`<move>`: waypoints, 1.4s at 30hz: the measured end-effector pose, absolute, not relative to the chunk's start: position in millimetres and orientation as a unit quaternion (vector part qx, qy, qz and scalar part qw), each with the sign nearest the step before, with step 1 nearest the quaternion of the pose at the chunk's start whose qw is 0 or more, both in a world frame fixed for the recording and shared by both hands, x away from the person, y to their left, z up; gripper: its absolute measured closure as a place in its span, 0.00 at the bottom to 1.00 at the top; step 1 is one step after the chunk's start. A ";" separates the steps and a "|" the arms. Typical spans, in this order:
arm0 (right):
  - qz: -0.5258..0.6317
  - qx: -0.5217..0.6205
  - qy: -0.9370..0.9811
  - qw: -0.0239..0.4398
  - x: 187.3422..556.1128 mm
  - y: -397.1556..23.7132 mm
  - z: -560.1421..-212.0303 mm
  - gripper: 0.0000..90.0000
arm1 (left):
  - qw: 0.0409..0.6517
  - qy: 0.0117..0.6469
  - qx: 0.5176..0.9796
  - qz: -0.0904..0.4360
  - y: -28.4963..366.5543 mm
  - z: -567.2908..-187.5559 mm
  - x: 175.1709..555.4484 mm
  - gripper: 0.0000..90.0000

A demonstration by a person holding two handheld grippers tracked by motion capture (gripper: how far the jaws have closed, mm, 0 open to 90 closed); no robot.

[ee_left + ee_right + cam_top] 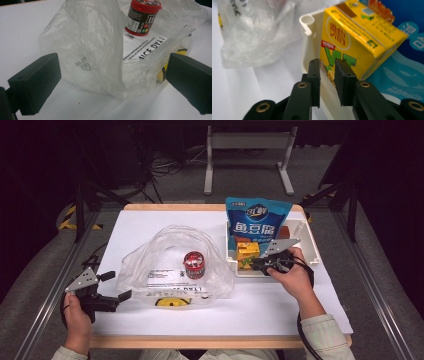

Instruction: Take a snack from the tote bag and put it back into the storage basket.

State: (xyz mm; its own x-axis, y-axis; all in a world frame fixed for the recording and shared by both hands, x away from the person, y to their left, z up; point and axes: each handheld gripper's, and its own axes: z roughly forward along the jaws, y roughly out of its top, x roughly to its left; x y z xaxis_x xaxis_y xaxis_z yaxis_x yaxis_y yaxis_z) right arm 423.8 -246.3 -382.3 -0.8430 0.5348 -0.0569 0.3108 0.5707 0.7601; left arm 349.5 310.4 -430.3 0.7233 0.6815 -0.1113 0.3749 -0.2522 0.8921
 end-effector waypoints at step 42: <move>0.472 0.207 0.850 0.112 405.4 -159.8 -329.0 0.25 | 0.508 0.342 0.776 0.152 310.4 -430.0 350.0 0.01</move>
State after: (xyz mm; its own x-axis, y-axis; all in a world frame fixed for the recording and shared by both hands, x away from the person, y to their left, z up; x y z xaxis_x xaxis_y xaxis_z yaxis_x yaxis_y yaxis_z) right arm 405.4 -159.8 -329.0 -0.8894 0.4571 0.0055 0.2465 0.4694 0.8479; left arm 350.0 310.4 -430.0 0.7204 0.6847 -0.1106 0.3753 -0.2507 0.8923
